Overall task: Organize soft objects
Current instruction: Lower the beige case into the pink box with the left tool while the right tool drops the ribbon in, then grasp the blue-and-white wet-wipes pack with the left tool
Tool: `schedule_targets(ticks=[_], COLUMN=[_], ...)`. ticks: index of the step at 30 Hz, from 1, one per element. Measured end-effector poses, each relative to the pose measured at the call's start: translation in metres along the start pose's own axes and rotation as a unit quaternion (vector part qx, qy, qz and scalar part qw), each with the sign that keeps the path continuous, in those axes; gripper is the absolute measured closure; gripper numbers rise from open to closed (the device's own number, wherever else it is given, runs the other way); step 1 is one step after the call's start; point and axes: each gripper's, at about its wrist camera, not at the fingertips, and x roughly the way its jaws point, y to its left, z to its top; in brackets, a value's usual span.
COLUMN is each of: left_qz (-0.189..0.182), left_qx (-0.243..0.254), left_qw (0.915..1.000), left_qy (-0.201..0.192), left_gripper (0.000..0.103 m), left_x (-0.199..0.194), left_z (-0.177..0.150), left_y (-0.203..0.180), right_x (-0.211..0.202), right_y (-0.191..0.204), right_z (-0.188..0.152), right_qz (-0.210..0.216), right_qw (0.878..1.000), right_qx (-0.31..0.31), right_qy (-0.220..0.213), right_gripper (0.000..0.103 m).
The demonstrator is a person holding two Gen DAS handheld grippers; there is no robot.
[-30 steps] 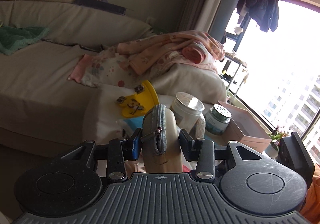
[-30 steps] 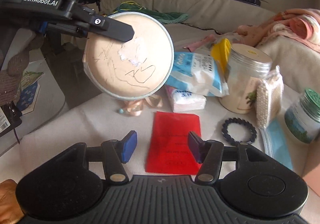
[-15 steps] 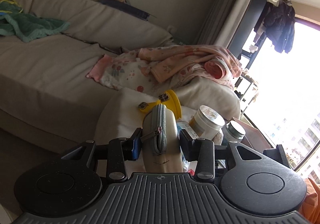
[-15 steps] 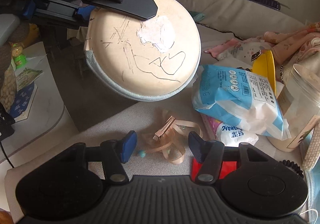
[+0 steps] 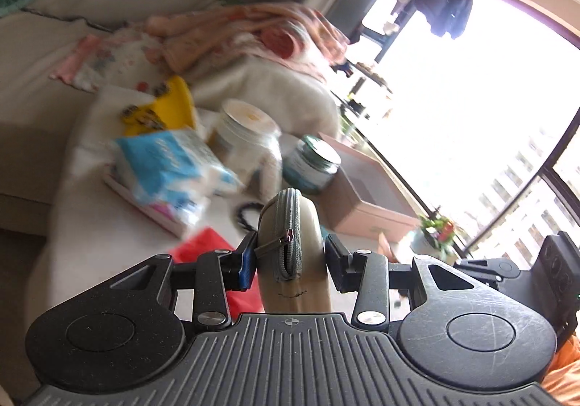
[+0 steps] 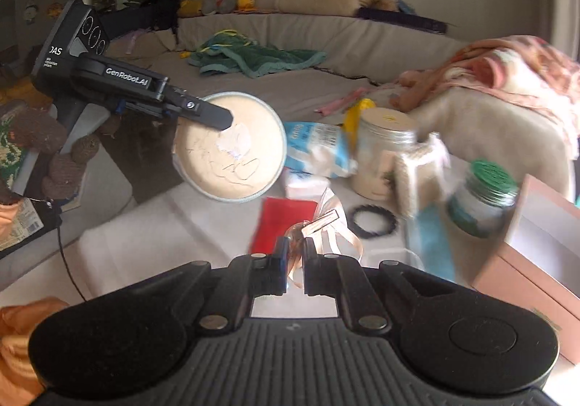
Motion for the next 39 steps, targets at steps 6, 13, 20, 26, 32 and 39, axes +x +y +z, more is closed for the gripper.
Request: schedule_targets(ticks=[6,13,20,26,32,39], left_qz=[-0.079,-0.139,-0.191,-0.06,-0.073,0.046], left_qx=[0.075,0.141,0.089,0.055,0.093,0.111], left_qw=[0.9927,0.98,0.9776,0.9946,0.992,0.9923], left_qy=[0.053,-0.019,0.001,0.065,0.046,-0.031], left_gripper=[0.059,0.059,0.058,0.056,0.056,0.056], left_x=[0.059,0.099,0.19,0.306,0.263,0.114], left_z=[0.018,0.099,0.161,0.139,0.131,0.102], left_y=[-0.088,-0.177,-0.19,-0.113,-0.094,-0.049], right_x=[-0.097,-0.139,-0.097,-0.019,-0.006,-0.003], right_y=[-0.052,-0.118,-0.201,-0.234,-0.22,-0.186], right_z=[-0.031,0.009,0.038,-0.004,-0.024,-0.005], right_qz=[-0.134,-0.214,-0.219,-0.206,-0.224,-0.208], right_qw=[0.986,0.959,0.956,0.96,0.96,0.965], right_qx=[0.061,0.073,0.122,0.186,0.167,0.149], right_qy=[-0.077,-0.171,-0.152,-0.043,-0.014,-0.061], right_gripper=[0.095,0.095,0.094,0.075,0.068,0.047])
